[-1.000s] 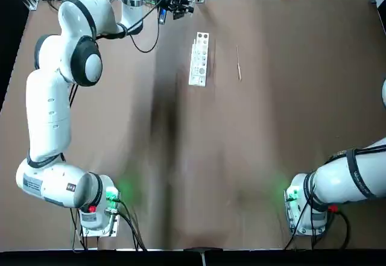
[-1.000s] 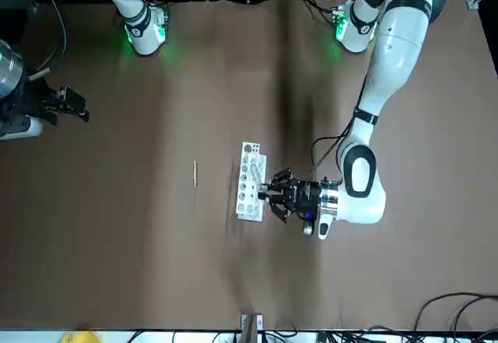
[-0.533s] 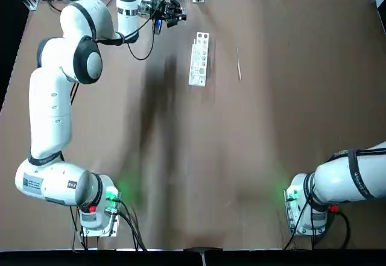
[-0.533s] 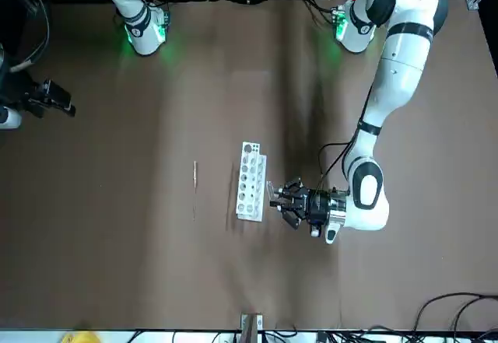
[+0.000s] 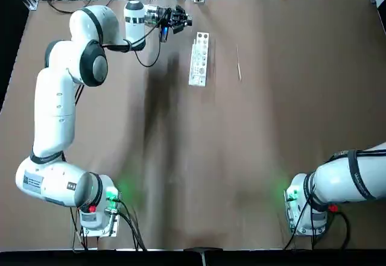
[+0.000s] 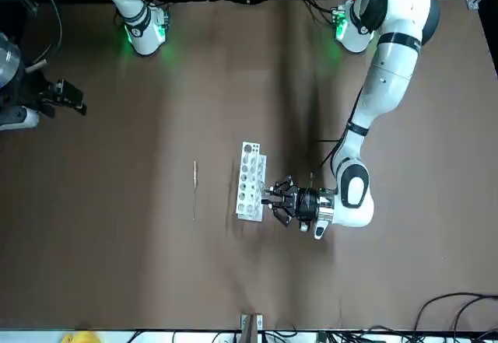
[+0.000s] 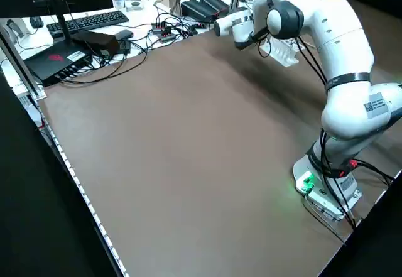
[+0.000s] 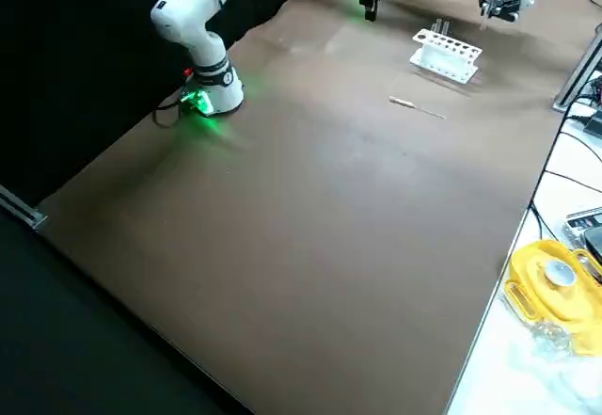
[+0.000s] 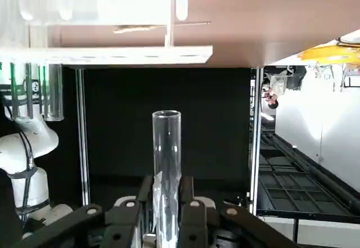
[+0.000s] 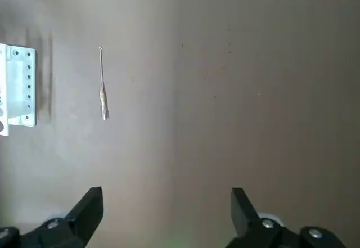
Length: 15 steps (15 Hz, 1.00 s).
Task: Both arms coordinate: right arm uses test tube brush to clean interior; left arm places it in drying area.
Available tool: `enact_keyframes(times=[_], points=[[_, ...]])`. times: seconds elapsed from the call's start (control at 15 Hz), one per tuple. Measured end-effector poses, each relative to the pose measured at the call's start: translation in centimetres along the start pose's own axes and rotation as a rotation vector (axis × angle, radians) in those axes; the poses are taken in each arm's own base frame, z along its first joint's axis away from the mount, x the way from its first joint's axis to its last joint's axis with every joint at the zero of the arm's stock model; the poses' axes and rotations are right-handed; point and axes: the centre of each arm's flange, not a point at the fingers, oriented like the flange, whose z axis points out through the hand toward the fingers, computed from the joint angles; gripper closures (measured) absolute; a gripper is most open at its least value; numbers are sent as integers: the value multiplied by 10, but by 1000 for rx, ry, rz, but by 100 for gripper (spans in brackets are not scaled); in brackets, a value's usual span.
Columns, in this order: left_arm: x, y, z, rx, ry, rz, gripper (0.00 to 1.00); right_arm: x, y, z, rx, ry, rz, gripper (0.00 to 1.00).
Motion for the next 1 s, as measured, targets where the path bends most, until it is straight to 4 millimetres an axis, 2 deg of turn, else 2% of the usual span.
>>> enact_keyframes(times=[0.2, 0.33, 0.6, 1.0], points=[[8, 0, -5, -5, -2, -11, 77, -8, 1, 5, 2, 7, 1, 0], [13, -1, 0, -1, -10, -18, 77, -11, 1, 6, 2, 5, 1, 0], [23, -1, 11, -18, -47, -10, 77, -12, -8, 12, 1, -8, -15, 0], [41, -3, 12, -24, -52, -4, 77, -12, -12, 16, 1, -10, -23, 0]])
